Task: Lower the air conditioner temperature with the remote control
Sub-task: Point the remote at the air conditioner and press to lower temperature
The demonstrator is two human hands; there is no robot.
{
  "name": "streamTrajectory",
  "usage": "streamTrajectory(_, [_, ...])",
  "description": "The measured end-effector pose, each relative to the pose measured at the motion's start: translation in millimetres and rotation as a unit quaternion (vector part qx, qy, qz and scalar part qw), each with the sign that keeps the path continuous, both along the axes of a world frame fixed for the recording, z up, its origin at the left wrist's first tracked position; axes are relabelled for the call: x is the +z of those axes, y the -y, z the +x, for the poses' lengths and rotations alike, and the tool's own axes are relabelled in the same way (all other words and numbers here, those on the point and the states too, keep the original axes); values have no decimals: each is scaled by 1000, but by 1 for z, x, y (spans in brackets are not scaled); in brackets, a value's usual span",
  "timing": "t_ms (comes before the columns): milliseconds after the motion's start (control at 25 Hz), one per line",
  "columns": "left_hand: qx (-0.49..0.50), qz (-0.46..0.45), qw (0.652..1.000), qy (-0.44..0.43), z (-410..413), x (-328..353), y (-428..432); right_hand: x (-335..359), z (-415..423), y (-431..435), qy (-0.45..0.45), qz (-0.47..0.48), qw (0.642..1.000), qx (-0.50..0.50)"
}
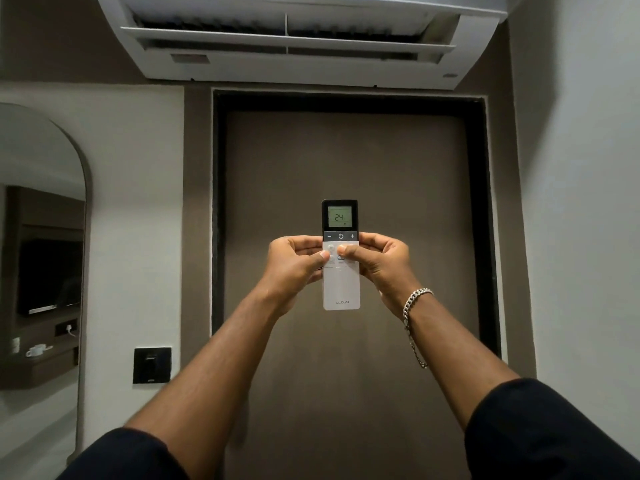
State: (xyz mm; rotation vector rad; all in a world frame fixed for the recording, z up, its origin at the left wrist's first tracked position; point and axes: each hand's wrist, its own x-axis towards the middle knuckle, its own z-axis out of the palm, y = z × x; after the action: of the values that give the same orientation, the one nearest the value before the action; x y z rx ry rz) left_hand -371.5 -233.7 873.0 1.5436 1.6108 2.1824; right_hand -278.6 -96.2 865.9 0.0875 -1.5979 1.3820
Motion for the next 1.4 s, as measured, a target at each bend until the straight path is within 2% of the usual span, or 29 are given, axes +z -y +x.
streamTrajectory(560, [-5,10,999,-30,8,5,3,7,6,-4,-4,18,1000,5])
streamTrajectory(1400, [-25,6,999,-29,16,9,-2,7,17,-5,-13,15,1000,-13])
